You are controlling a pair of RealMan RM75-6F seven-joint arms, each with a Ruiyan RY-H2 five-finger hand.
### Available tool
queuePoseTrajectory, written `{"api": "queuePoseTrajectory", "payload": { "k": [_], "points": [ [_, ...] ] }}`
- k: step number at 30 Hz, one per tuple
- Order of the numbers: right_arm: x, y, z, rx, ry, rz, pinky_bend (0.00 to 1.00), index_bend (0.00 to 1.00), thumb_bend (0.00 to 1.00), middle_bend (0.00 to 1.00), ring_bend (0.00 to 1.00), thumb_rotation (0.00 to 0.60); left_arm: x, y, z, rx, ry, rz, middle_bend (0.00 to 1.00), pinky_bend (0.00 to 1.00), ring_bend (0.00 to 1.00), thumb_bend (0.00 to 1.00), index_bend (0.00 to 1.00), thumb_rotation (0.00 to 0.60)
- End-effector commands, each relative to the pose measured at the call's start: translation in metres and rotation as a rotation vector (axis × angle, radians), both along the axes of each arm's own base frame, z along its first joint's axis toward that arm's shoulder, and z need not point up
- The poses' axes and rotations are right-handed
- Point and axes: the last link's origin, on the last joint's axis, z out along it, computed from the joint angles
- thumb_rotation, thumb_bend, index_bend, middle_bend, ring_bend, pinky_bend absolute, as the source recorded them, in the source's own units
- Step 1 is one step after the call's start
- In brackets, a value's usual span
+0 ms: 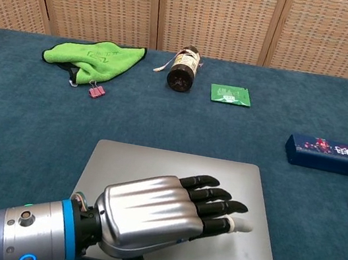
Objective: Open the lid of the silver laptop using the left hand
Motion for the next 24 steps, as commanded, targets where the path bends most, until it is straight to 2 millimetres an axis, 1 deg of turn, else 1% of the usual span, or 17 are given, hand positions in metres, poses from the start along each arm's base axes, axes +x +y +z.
{"api": "queuePoseTrajectory", "payload": {
  "k": [1, 14, 20, 24],
  "points": [
    [0.0, 0.0, 0.0, 0.0, 0.001, 0.0, 0.0, 0.0, 0.0, 0.0, 0.0, 0.6, -0.001, 0.001, 0.002, 0.006, 0.0, 0.0, 0.0, 0.0, 0.0, 0.31, 0.0, 0.6],
    [0.0, 0.0, -0.001, 0.003, -0.001, 0.002, 0.0, 0.0, 0.0, 0.0, 0.0, 0.6, 0.002, 0.008, 0.01, 0.051, -0.001, 0.011, 0.0, 0.0, 0.0, 0.34, 0.0, 0.6],
    [0.0, 0.0, -0.001, 0.007, -0.001, -0.001, 0.0, 0.0, 0.0, 0.0, 0.0, 0.6, 0.008, 0.015, 0.016, 0.1, -0.017, 0.012, 0.0, 0.0, 0.0, 0.41, 0.0, 0.6],
    [-0.001, 0.001, -0.005, 0.032, 0.013, -0.004, 0.0, 0.0, 0.0, 0.0, 0.0, 0.6, 0.015, 0.022, 0.023, 0.121, -0.039, 0.043, 0.0, 0.0, 0.0, 0.44, 0.0, 0.6]
  ]
}}
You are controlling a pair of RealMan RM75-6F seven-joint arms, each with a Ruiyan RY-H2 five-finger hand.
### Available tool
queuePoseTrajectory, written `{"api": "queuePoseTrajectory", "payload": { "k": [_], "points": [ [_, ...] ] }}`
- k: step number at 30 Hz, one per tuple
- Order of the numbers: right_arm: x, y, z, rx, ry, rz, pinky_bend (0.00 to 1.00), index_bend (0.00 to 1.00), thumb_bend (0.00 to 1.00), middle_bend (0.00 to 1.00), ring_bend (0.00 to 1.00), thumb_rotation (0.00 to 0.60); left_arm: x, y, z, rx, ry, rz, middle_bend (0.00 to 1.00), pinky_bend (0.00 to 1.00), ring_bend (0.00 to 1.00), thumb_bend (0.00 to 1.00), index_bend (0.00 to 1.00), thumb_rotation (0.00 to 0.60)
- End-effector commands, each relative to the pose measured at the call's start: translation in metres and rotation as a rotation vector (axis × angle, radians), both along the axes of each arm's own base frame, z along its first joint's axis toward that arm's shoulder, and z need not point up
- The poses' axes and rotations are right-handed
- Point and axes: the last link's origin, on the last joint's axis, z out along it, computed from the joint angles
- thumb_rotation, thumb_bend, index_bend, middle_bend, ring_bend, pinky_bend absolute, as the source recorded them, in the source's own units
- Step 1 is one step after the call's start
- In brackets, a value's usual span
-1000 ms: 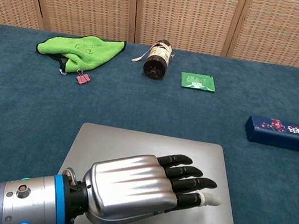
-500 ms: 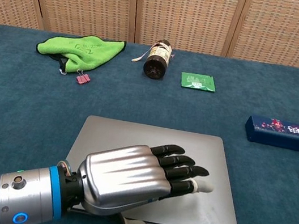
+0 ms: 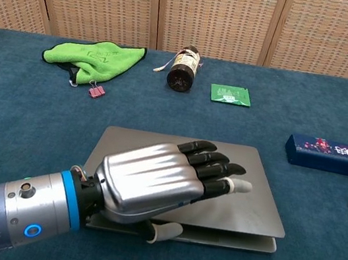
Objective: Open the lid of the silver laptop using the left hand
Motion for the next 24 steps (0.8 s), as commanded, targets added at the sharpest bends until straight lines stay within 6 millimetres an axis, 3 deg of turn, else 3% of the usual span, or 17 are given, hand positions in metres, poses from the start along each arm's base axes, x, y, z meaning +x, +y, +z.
{"api": "queuePoseTrajectory", "payload": {
  "k": [1, 6, 8, 10, 13, 16, 24],
  "points": [
    [-0.001, 0.0, -0.004, 0.023, 0.012, -0.004, 0.0, 0.0, 0.0, 0.0, 0.0, 0.6, 0.005, 0.006, 0.006, 0.012, -0.022, 0.024, 0.0, 0.0, 0.0, 0.44, 0.0, 0.6],
    [-0.01, 0.0, -0.015, 0.091, 0.068, -0.013, 0.0, 0.03, 0.02, 0.01, 0.0, 0.6, 0.01, 0.019, 0.017, 0.042, -0.037, 0.045, 0.0, 0.0, 0.0, 0.45, 0.0, 0.6],
    [-0.013, -0.001, -0.019, 0.108, 0.077, -0.003, 0.05, 0.12, 0.14, 0.07, 0.01, 0.6, 0.011, 0.023, 0.02, 0.05, -0.036, 0.053, 0.0, 0.0, 0.0, 0.46, 0.0, 0.6],
    [-0.015, 0.0, -0.024, 0.12, 0.095, 0.018, 0.19, 0.28, 0.42, 0.2, 0.07, 0.6, 0.012, 0.027, 0.023, 0.056, -0.04, 0.065, 0.0, 0.0, 0.0, 0.46, 0.0, 0.6],
    [-0.016, -0.001, -0.034, 0.148, 0.119, 0.076, 0.27, 0.37, 0.72, 0.28, 0.15, 0.6, 0.013, 0.031, 0.026, 0.06, -0.049, 0.082, 0.0, 0.0, 0.0, 0.46, 0.0, 0.6],
    [-0.017, -0.005, -0.046, 0.188, 0.139, 0.118, 0.29, 0.39, 0.82, 0.3, 0.18, 0.6, 0.013, 0.033, 0.027, 0.061, -0.054, 0.089, 0.0, 0.0, 0.0, 0.46, 0.0, 0.6],
    [-0.01, -0.021, -0.086, 0.431, 0.091, 0.193, 0.32, 0.41, 0.99, 0.34, 0.21, 0.6, 0.015, 0.033, 0.029, 0.066, -0.055, 0.086, 0.0, 0.0, 0.0, 0.47, 0.0, 0.6]
  ]
}}
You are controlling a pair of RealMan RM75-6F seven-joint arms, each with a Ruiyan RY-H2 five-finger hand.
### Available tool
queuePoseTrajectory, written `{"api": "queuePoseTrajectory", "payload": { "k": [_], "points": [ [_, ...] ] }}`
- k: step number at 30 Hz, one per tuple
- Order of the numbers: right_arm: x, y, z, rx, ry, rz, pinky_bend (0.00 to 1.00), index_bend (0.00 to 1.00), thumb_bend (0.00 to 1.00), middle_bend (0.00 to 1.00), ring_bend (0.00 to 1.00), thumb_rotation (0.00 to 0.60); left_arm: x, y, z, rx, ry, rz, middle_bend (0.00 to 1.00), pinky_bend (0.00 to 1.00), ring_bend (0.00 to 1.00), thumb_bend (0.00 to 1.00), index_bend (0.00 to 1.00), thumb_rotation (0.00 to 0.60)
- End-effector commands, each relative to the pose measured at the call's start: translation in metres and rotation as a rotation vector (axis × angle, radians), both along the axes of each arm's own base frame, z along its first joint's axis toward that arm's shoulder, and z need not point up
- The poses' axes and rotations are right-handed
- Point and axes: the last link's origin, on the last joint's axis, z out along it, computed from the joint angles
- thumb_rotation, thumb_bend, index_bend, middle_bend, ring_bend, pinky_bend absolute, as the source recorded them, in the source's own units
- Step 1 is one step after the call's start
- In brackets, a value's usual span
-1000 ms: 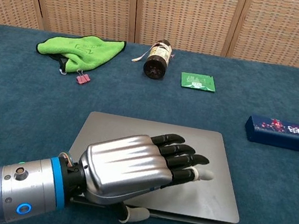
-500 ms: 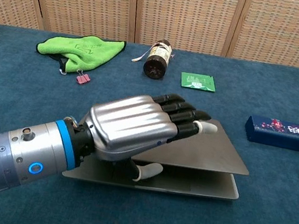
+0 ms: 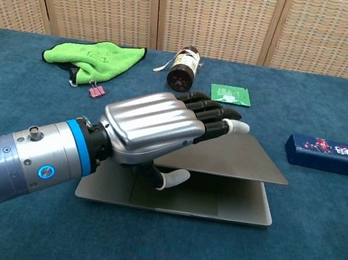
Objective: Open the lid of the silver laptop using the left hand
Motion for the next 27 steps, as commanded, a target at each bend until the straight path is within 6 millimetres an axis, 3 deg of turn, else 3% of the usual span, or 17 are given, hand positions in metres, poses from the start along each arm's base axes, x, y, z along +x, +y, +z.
{"api": "queuePoseTrajectory", "payload": {
  "k": [1, 9, 18, 27],
  "points": [
    [0.008, -0.007, -0.02, 0.105, -0.016, 0.043, 0.32, 0.41, 1.0, 0.34, 0.21, 0.6, 0.001, 0.0, 0.001, 0.003, -0.001, 0.0, 0.0, 0.0, 0.0, 0.47, 0.0, 0.6],
    [0.032, -0.018, -0.054, 0.206, -0.081, 0.116, 0.32, 0.41, 1.0, 0.3, 0.21, 0.6, -0.003, 0.004, 0.004, 0.011, 0.008, 0.021, 0.0, 0.0, 0.0, 0.48, 0.0, 0.6],
    [0.053, -0.027, -0.078, 0.21, -0.139, 0.126, 0.32, 0.41, 1.0, 0.3, 0.21, 0.6, -0.002, 0.004, 0.006, 0.005, 0.003, 0.027, 0.0, 0.0, 0.0, 0.49, 0.0, 0.6],
    [0.059, -0.032, -0.102, 0.248, -0.11, 0.07, 0.32, 0.37, 1.0, 0.26, 0.19, 0.6, -0.004, 0.007, 0.006, 0.01, 0.007, 0.039, 0.0, 0.0, 0.0, 0.5, 0.0, 0.6]
  ]
}}
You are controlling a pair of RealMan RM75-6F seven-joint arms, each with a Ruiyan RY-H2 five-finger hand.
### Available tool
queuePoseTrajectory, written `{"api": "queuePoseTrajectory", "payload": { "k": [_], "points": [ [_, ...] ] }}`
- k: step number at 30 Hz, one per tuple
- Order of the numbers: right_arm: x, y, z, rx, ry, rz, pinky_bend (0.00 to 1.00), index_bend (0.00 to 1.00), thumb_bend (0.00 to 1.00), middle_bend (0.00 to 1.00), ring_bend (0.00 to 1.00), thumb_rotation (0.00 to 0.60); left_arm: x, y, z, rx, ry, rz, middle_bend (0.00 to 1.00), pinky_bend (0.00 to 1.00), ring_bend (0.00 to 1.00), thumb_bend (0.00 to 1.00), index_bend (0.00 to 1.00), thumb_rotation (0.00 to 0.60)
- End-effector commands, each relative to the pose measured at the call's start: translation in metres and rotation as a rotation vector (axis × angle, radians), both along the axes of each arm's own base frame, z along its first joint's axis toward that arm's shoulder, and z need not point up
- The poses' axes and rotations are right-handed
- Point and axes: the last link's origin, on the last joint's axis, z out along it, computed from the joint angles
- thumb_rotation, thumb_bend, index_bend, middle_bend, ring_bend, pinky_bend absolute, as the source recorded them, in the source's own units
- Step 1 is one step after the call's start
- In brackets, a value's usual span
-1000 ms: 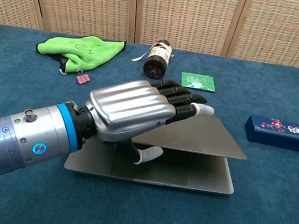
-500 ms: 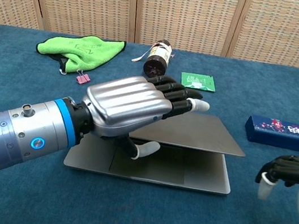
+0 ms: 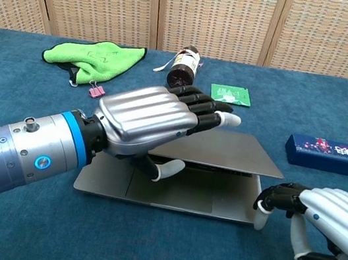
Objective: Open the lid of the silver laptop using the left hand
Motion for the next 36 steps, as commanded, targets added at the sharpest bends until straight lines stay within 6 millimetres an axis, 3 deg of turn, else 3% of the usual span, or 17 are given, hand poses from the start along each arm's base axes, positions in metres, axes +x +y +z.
{"api": "queuePoseTrajectory", "payload": {
  "k": [1, 18, 36],
  "points": [
    [0.003, -0.002, -0.008, 0.006, 0.008, -0.017, 0.32, 0.36, 1.0, 0.25, 0.18, 0.6, -0.001, 0.001, 0.0, 0.0, -0.001, 0.004, 0.0, 0.0, 0.0, 0.51, 0.0, 0.6],
    [0.011, -0.009, -0.022, -0.02, 0.084, -0.05, 0.32, 0.28, 1.0, 0.22, 0.16, 0.6, 0.001, 0.001, 0.0, -0.004, -0.012, 0.013, 0.0, 0.0, 0.0, 0.51, 0.0, 0.6],
    [0.009, -0.014, -0.036, -0.044, 0.23, -0.065, 0.32, 0.27, 1.0, 0.23, 0.16, 0.6, -0.001, 0.006, 0.004, 0.008, -0.016, 0.013, 0.0, 0.0, 0.0, 0.52, 0.0, 0.6]
  ]
}}
